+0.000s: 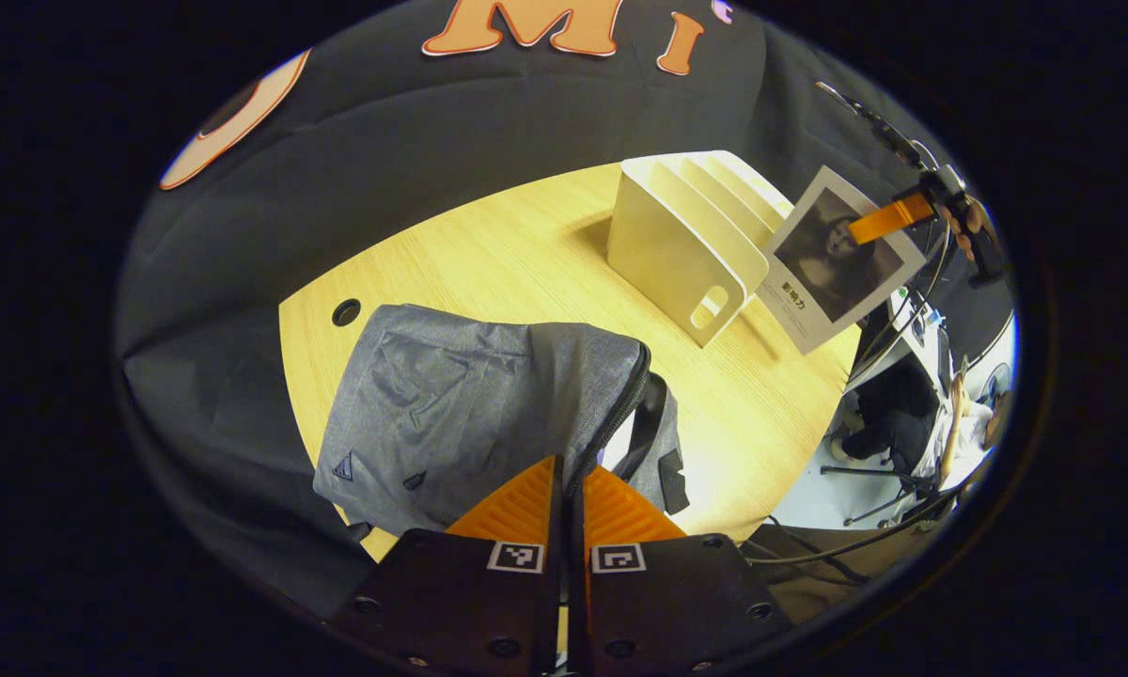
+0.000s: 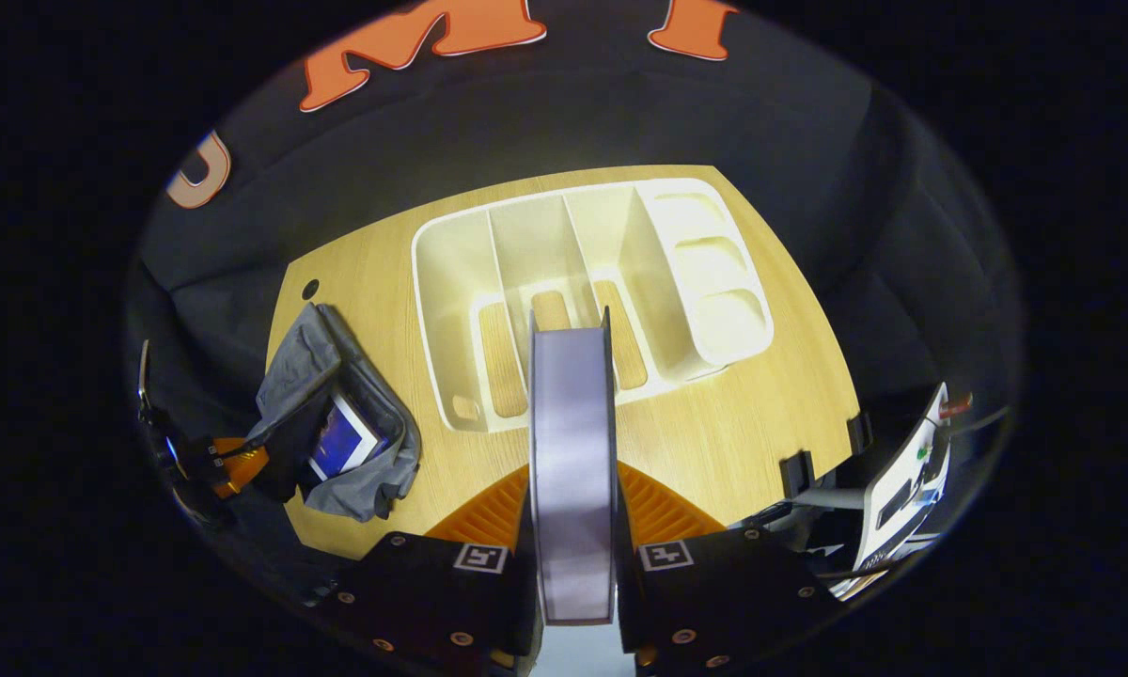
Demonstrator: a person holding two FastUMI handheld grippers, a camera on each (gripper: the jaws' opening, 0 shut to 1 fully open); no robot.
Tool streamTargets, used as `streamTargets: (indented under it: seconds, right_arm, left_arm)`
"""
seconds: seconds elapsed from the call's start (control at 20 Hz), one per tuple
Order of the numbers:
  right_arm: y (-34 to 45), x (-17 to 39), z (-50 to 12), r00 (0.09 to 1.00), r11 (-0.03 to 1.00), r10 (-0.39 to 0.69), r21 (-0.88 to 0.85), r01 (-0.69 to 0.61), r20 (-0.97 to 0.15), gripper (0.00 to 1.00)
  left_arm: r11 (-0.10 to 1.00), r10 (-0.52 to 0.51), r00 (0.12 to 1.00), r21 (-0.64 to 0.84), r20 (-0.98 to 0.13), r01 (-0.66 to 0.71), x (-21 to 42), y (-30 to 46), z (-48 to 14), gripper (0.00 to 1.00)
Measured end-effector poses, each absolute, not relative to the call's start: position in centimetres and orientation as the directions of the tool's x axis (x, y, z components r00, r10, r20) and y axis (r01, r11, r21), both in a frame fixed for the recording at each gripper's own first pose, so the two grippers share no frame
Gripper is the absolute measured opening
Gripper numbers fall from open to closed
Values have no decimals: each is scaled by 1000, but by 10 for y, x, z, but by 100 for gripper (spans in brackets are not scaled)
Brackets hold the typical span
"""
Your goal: Open the schoolbag, grab two books from the bookshelf and put them into the schoolbag.
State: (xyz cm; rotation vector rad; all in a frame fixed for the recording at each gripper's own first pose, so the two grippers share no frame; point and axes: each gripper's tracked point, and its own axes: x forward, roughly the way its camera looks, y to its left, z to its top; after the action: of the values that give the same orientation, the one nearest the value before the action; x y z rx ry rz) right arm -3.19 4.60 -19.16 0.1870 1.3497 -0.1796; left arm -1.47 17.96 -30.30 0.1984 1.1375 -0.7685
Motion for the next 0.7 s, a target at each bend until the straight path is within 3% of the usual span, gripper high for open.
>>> streamTargets:
  seconds: [0.35, 0.7]
  right_arm:
    - [86, -81, -179, 252, 936, 15, 103, 337, -968, 36]
    - [126, -104, -171, 345, 831, 148, 306, 465, -927, 34]
  left_arm:
    - [690, -479, 185, -237, -858, 684, -12, 184, -300, 5]
    - [671, -520, 200, -252, -830, 698, -4, 189, -289, 5]
